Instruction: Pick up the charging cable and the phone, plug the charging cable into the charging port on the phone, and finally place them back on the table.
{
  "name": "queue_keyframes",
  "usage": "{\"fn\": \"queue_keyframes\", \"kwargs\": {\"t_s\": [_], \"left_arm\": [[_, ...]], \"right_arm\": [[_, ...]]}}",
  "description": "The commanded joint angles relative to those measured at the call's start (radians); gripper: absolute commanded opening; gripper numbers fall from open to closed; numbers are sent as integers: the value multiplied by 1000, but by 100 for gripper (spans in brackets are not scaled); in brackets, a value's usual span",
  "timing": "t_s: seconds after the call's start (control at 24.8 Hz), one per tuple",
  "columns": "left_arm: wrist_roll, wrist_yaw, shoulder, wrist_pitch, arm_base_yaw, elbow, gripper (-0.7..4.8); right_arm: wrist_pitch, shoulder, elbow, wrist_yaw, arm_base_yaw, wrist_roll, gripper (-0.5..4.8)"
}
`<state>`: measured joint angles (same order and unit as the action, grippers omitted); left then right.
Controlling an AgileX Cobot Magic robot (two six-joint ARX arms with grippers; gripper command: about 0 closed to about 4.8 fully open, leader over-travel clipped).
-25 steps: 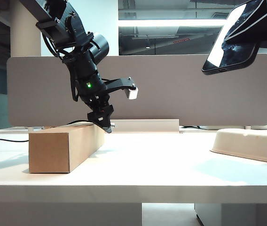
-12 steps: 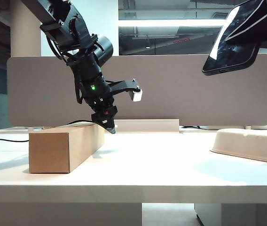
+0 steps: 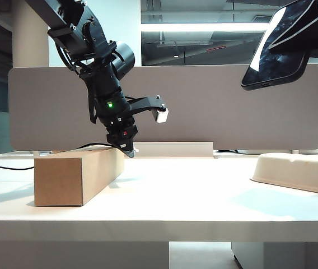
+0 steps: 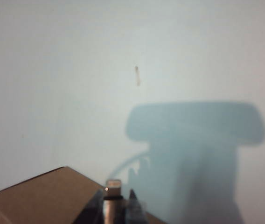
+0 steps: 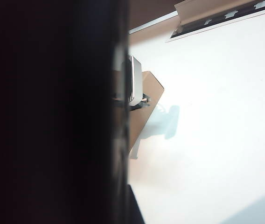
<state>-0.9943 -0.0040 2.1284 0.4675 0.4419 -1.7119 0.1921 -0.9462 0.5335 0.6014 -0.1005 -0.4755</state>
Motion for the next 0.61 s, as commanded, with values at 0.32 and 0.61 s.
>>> {"fn": "queue_keyframes", "kwargs": {"t_s": [0.32,0.61], "left_arm": [[7,-3,-6,-5,1,-5,-6],[145,79,-96,-12,1,-6,-6]], "right_arm": [[37,5,9,-9,1,9,-6],[51,5,10,-24,1,17,-6]]}}
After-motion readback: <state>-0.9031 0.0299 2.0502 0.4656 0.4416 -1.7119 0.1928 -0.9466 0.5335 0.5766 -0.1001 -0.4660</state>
